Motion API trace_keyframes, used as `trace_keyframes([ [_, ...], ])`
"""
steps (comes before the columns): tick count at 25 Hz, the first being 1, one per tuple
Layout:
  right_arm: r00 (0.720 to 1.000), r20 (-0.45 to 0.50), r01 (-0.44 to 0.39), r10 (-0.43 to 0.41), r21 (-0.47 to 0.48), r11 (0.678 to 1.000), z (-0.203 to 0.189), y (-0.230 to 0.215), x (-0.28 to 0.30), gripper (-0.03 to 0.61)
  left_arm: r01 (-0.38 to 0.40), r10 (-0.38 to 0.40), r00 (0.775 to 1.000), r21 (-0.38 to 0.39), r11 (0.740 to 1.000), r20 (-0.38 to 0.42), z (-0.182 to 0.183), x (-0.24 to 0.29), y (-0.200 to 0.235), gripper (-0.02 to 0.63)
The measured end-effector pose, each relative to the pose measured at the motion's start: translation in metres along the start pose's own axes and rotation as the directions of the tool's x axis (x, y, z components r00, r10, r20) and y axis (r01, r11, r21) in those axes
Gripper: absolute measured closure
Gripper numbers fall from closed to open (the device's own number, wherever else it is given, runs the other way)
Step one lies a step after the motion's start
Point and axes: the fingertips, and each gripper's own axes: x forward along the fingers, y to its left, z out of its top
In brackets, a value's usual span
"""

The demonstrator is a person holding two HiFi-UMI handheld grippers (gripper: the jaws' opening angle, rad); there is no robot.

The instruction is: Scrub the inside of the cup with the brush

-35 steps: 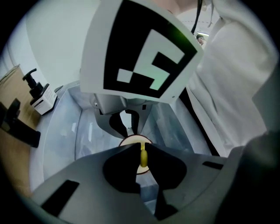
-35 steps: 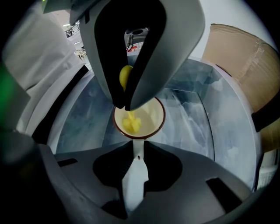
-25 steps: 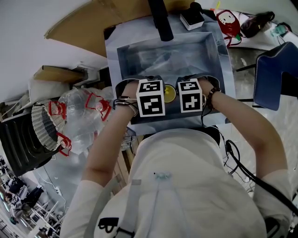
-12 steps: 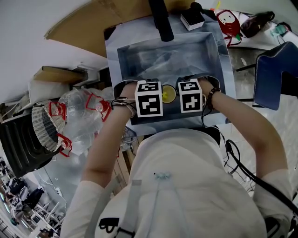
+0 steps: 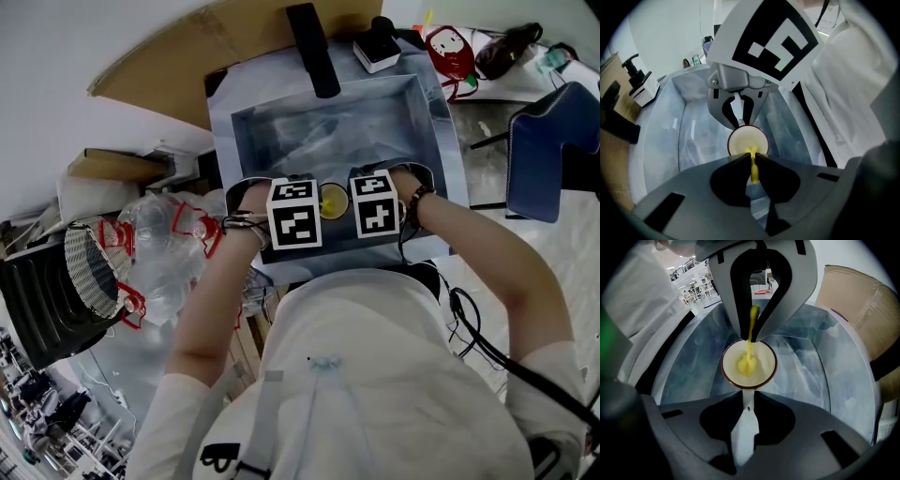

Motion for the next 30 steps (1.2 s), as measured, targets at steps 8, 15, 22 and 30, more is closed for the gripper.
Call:
trace_keyframes([
  [8,1.000,0.000,-0.011,0.011,0.002,1.000,0.000,0.000,0.001,0.503,-0.014,0.014,1.000,-0.020,1.000,0.025,-0.001,0.000,0.002,0.578],
  [15,1.000,0.003,-0.010,0.010,0.033,0.999,-0.002,0.000,0.002,0.412,-0.047,0.048,0.999,-0.018,0.999,0.023,-0.001,-0.002,0.003,0.578],
  [22,1.000,-0.007,-0.006,0.007,0.038,0.999,-0.007,0.001,-0.003,0.383,-0.093,0.095,0.995,-0.040,0.995,0.038,0.001,-0.007,0.002,0.578],
  [30,0.999,0.022,0.022,-0.023,0.042,0.999,0.000,0.002,-0.009,0.351,-0.128,0.135,0.989,-0.098,0.987,0.067,0.003,-0.015,0.002,0.578],
])
